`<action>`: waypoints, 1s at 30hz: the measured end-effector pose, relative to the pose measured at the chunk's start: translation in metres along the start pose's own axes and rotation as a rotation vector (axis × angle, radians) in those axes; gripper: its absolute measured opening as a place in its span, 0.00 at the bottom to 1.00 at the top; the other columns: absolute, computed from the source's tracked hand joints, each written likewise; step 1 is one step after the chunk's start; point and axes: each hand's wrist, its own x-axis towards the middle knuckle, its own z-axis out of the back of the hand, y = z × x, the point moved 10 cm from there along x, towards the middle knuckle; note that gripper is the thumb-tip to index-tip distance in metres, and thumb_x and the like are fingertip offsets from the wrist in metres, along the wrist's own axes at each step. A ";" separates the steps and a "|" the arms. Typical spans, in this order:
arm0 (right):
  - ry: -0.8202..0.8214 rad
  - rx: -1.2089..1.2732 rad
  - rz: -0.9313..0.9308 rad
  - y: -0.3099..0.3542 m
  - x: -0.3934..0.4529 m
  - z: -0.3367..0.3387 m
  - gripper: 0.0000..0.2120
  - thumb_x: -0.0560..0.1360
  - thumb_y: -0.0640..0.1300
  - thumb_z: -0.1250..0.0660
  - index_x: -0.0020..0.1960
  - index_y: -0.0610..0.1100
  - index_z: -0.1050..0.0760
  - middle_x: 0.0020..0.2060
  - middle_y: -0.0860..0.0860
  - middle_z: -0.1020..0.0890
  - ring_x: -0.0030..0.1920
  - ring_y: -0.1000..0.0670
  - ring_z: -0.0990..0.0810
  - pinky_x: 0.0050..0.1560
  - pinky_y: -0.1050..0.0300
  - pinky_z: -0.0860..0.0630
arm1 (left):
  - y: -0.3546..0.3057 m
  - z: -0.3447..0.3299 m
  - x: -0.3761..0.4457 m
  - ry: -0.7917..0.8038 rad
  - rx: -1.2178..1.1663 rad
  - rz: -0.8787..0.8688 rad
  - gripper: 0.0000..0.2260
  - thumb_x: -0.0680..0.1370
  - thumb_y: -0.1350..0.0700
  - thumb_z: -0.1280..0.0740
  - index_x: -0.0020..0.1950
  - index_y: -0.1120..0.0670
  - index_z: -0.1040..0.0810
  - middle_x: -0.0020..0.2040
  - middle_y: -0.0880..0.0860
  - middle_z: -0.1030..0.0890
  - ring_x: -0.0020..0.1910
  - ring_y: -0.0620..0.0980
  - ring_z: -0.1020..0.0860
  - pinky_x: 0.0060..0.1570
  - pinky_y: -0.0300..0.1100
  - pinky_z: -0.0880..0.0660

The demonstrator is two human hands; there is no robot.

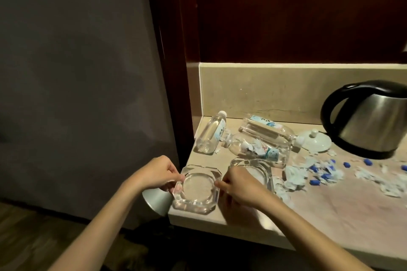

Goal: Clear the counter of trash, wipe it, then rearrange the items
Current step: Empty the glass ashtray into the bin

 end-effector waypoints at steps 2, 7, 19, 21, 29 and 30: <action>0.001 -0.073 0.012 0.003 0.002 -0.001 0.19 0.80 0.48 0.38 0.42 0.33 0.23 0.32 0.45 0.25 0.29 0.51 0.29 0.28 0.65 0.35 | 0.000 -0.001 0.006 0.021 0.010 -0.003 0.10 0.76 0.55 0.30 0.38 0.59 0.16 0.31 0.53 0.17 0.29 0.42 0.21 0.32 0.33 0.25; -0.006 -0.155 0.062 0.015 -0.006 0.009 0.16 0.80 0.46 0.38 0.42 0.34 0.22 0.34 0.44 0.20 0.33 0.46 0.23 0.35 0.58 0.29 | -0.002 -0.007 0.018 0.073 0.085 0.031 0.12 0.76 0.54 0.30 0.40 0.62 0.18 0.33 0.54 0.17 0.31 0.46 0.18 0.42 0.43 0.19; -0.206 -0.056 -0.162 -0.068 -0.047 0.102 0.16 0.79 0.49 0.38 0.38 0.41 0.23 0.27 0.49 0.19 0.18 0.59 0.26 0.22 0.70 0.34 | -0.095 -0.013 0.034 -0.153 0.296 -0.235 0.07 0.74 0.46 0.30 0.46 0.48 0.17 0.41 0.44 0.19 0.41 0.43 0.21 0.44 0.39 0.23; -0.146 -0.099 -0.225 -0.081 -0.048 0.091 0.16 0.80 0.50 0.38 0.38 0.42 0.23 0.27 0.51 0.20 0.19 0.60 0.26 0.22 0.69 0.34 | -0.115 -0.044 0.042 -0.071 0.333 -0.268 0.12 0.75 0.45 0.31 0.48 0.52 0.16 0.44 0.46 0.17 0.42 0.43 0.20 0.48 0.41 0.22; -0.062 -0.128 -0.273 -0.096 -0.031 0.077 0.17 0.80 0.50 0.39 0.37 0.42 0.26 0.30 0.50 0.23 0.27 0.54 0.25 0.28 0.63 0.30 | -0.111 -0.072 0.061 0.013 0.536 -0.150 0.20 0.77 0.40 0.37 0.31 0.51 0.30 0.30 0.46 0.29 0.46 0.52 0.26 0.60 0.52 0.39; -0.051 -0.101 -0.285 -0.098 -0.031 0.075 0.16 0.80 0.50 0.39 0.38 0.41 0.26 0.31 0.49 0.22 0.28 0.54 0.24 0.28 0.64 0.29 | -0.111 -0.072 0.061 0.014 0.529 -0.147 0.20 0.77 0.40 0.37 0.30 0.51 0.30 0.30 0.46 0.29 0.45 0.52 0.27 0.60 0.52 0.40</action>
